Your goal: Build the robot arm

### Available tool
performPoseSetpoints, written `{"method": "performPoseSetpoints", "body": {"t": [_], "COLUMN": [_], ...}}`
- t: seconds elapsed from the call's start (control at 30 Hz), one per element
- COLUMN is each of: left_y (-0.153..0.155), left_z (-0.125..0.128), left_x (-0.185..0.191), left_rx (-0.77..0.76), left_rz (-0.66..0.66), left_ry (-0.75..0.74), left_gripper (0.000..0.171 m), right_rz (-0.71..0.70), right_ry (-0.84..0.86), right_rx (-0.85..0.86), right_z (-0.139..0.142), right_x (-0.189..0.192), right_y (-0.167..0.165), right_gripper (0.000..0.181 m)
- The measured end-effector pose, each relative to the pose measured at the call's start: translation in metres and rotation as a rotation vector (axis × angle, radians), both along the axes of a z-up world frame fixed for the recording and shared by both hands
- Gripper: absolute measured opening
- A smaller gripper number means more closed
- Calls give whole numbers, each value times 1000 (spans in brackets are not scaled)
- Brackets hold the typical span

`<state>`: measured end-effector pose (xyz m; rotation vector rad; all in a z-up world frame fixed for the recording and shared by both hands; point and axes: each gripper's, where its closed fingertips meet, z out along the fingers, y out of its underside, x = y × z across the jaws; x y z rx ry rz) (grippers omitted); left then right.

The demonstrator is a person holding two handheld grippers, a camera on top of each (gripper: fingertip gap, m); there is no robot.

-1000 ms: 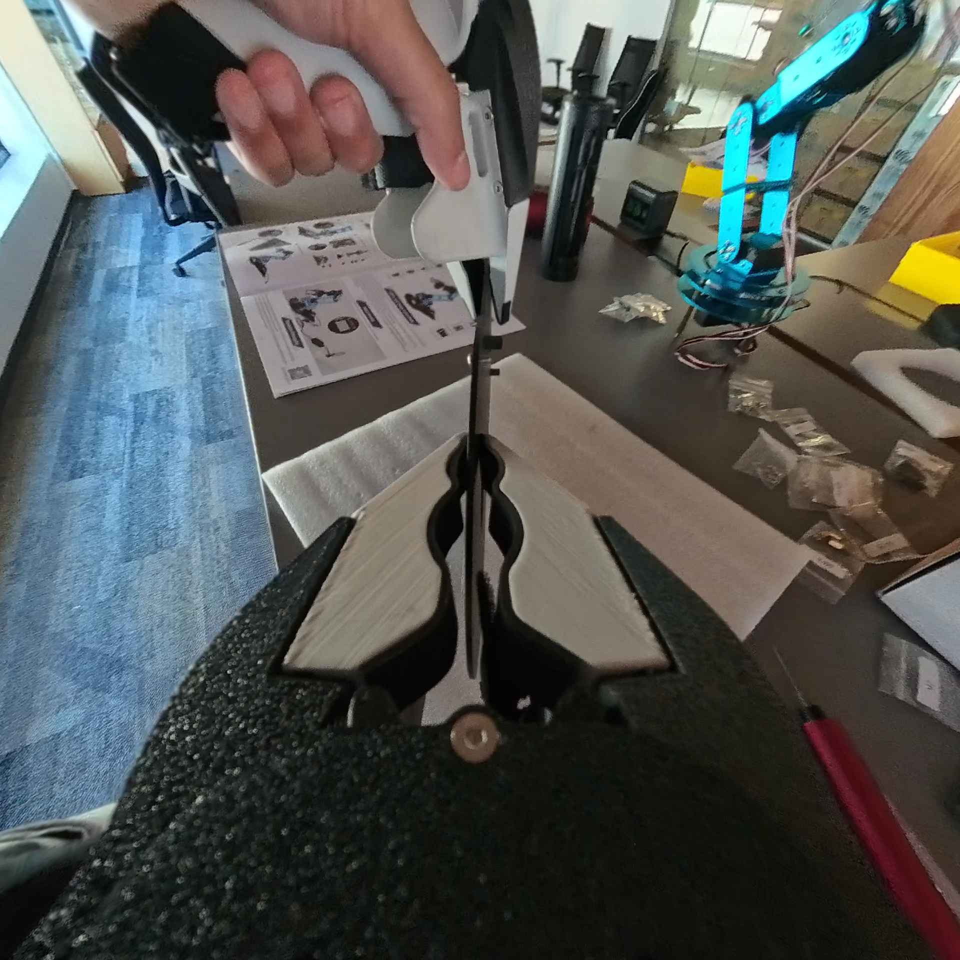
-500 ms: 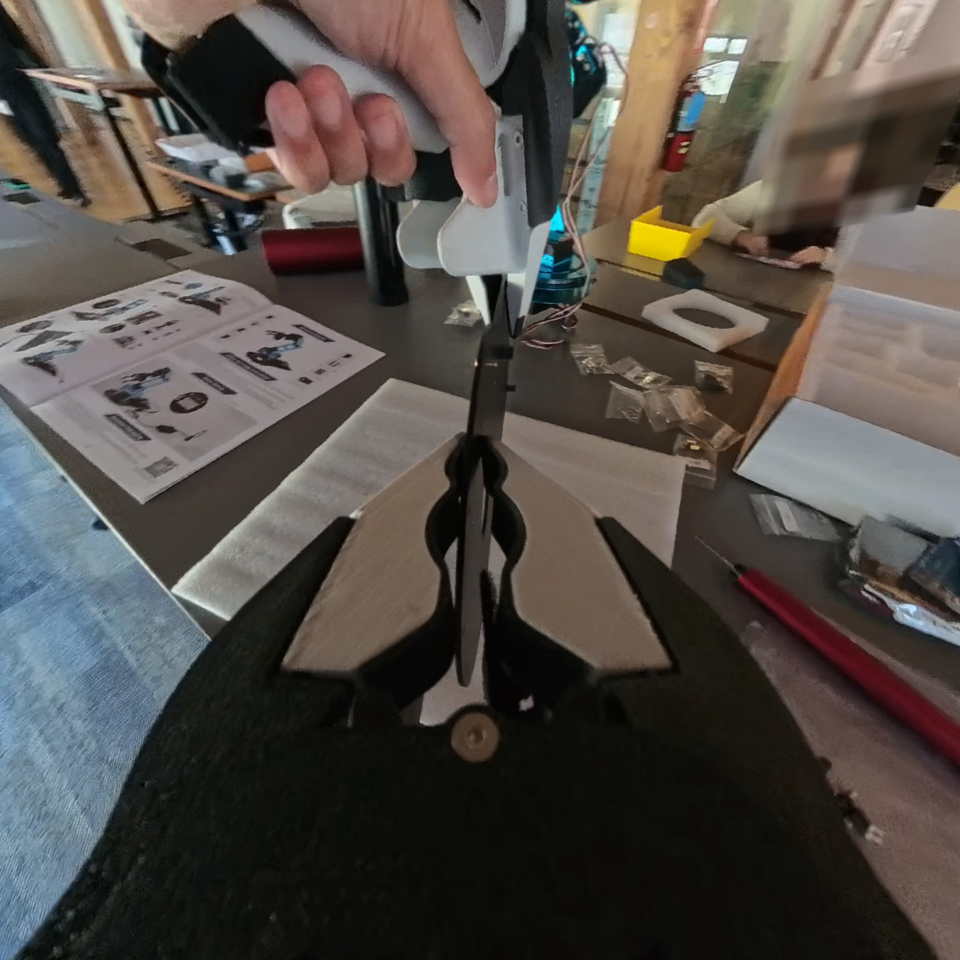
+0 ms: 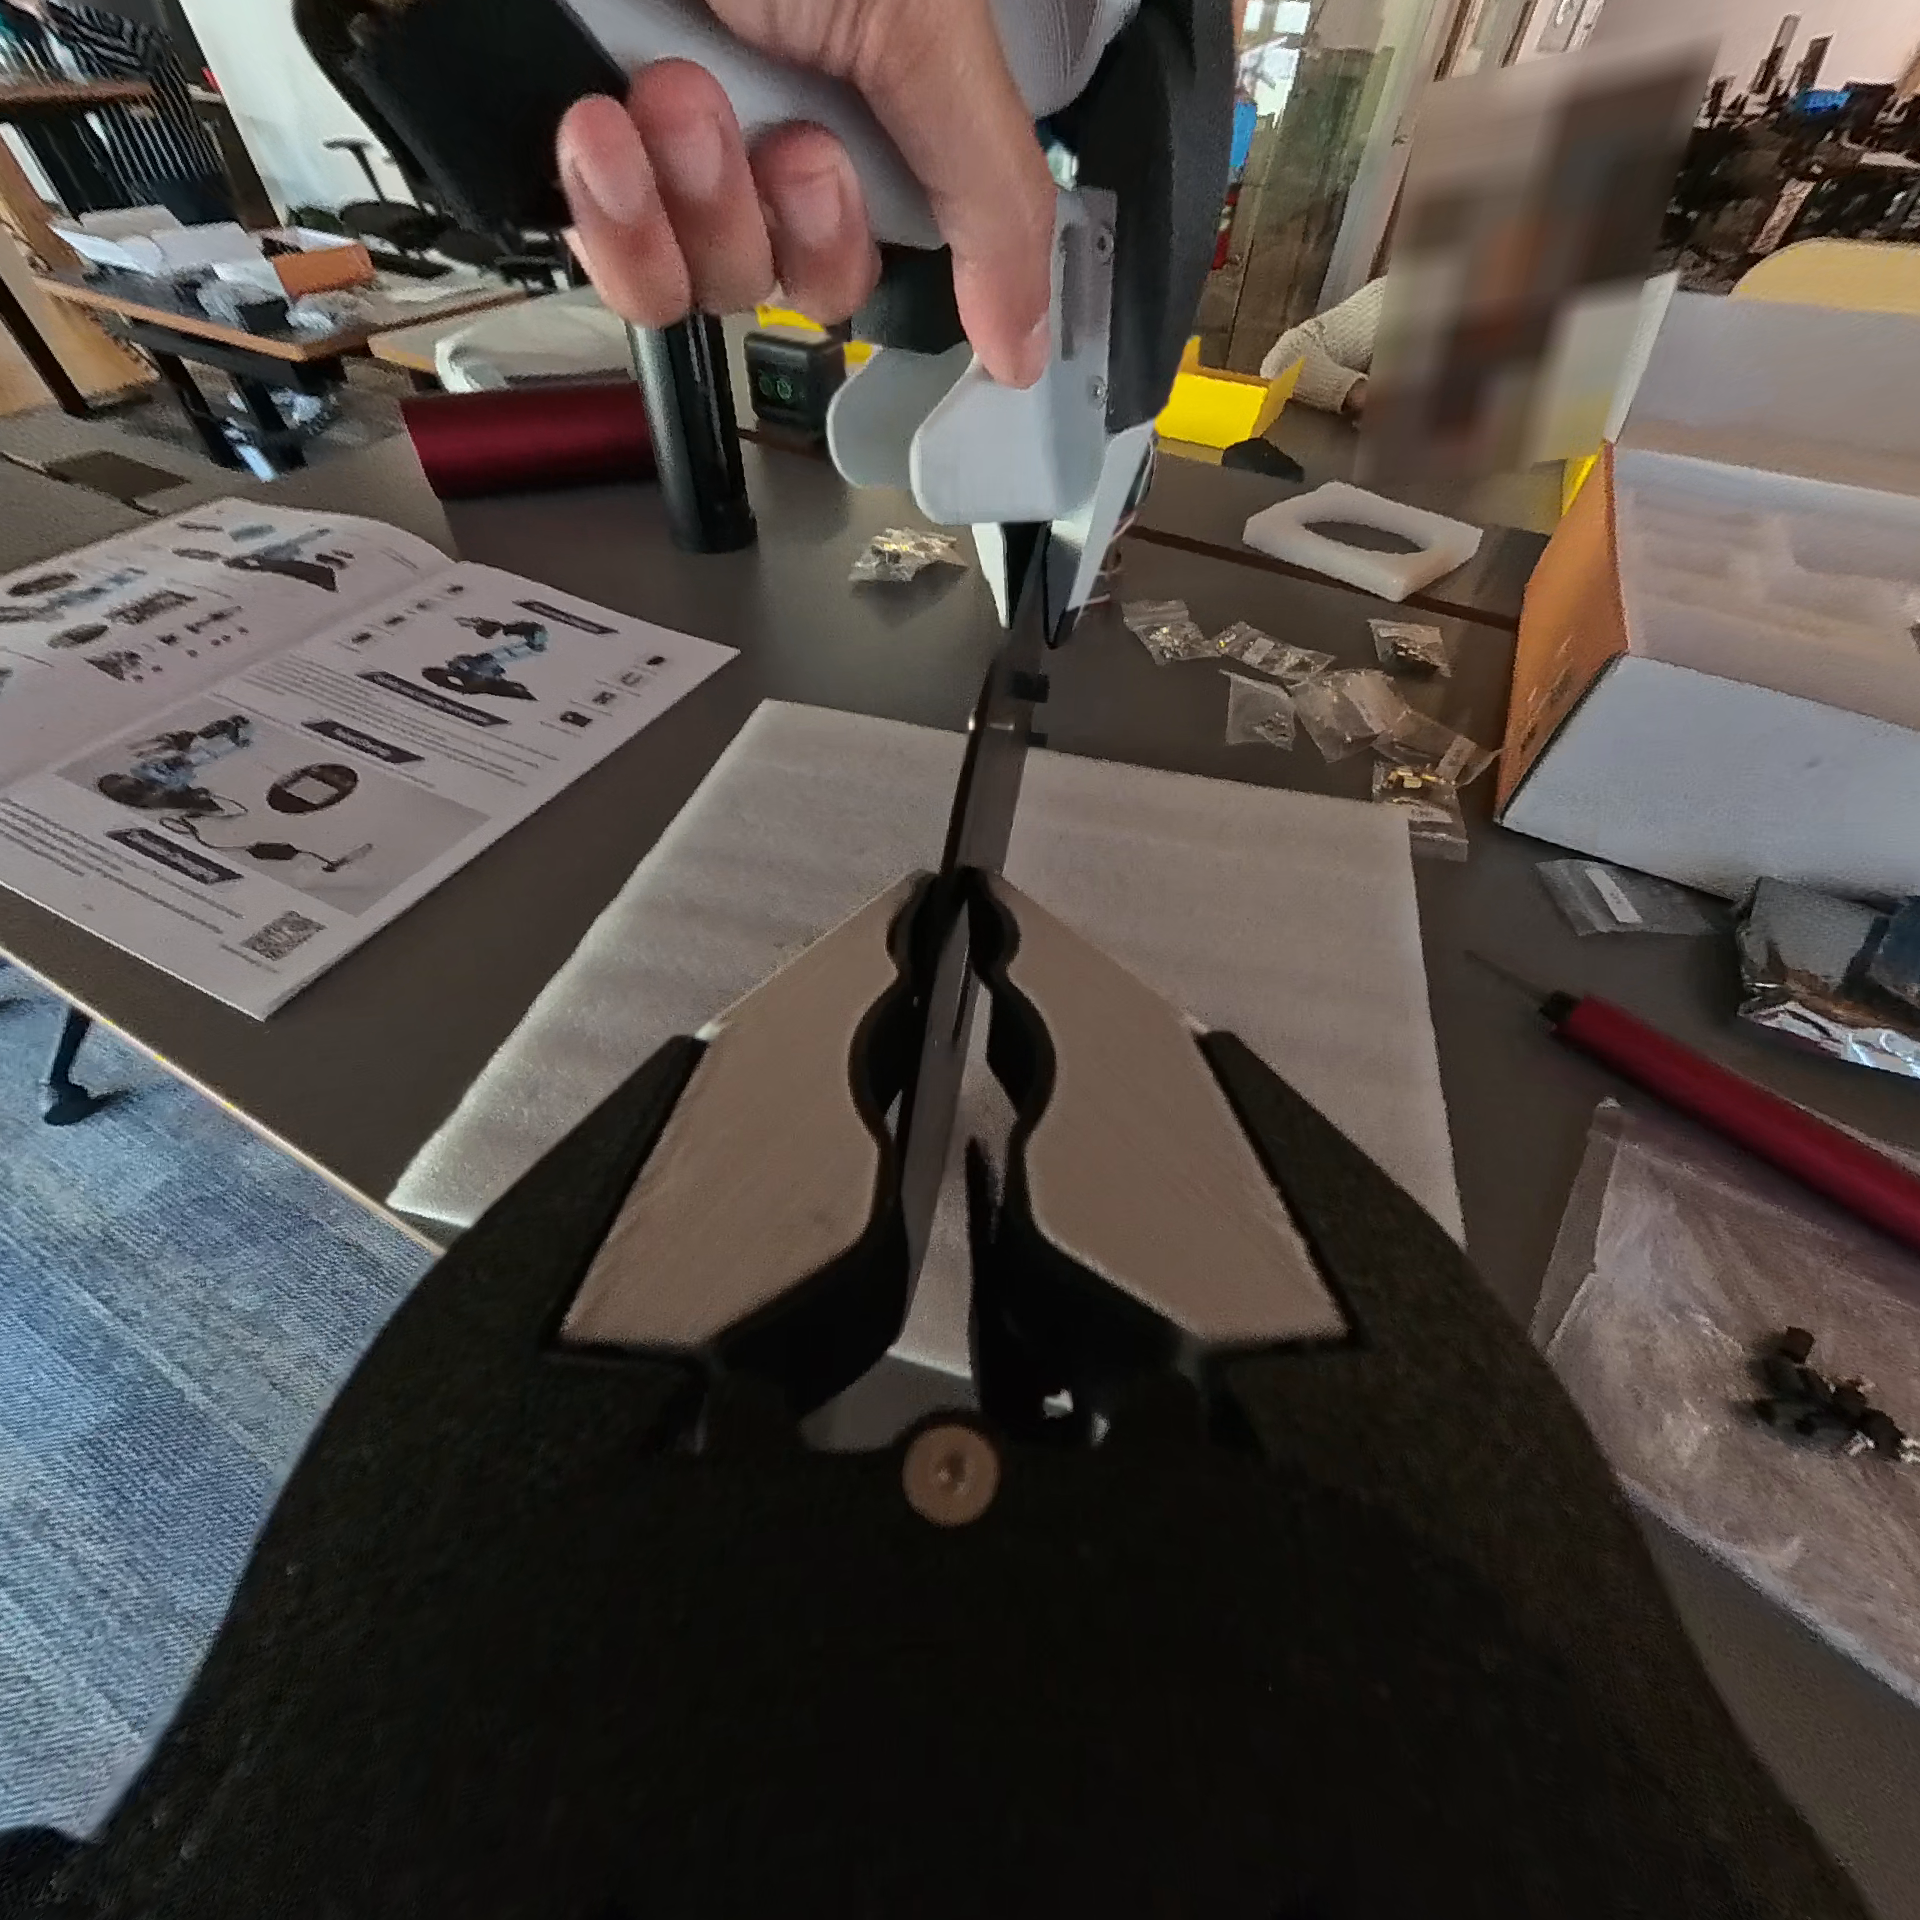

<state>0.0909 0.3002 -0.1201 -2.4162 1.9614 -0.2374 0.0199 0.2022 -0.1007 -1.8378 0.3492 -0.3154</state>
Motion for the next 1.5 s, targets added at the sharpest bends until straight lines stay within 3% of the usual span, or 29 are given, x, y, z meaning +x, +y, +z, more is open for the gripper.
{"method": "performPoseSetpoints", "body": {"t": [0.3, 0.5, 0.8, 0.9, 1.0, 1.13, 1.2, 1.27, 1.4, 1.5], "left_y": [-1, -5, -14, -15, -10, -40, -66, -77, -68, -77], "left_z": [-6, -7, 3, 22, 44, 50, 58, 57, 64, 55], "left_x": [1, 7, 2, -5, -16, -40, -51, -59, -67, -76], "left_rx": [-41, -7, -304, -407, -399, -507, -551, -433, -169, -145], "left_rz": [6, -86, 107, 155, 157, 167, 86, -54, -355, -648], "left_ry": [-122, -287, -637, -783, -941, -917, -940, -974, -1071, -944], "left_gripper": [17, 29, 50, 50, 50, 58, 61, 61, 61, 57], "right_rz": [3, -9, -5, -32, -38, -25, -11, 1, 12, 18], "right_ry": [19, 25, 13, 16, 22, 10, 16, 4, -13, -1], "right_rx": [-15, -34, -63, -65, -66, -72, -68, -75, -79, -75], "right_z": [-1, -2, -2, -2, -2, -2, -2, -2, -2, -2], "right_x": [-4, 2, 0, 3, 7, 5, 2, 0, 1, 2], "right_y": [1, 0, 2, -1, -3, -2, 0, 1, 1, 0], "right_gripper": [5, 3, 3, 2, 2, 2, 3, 3, 3, 4]}}
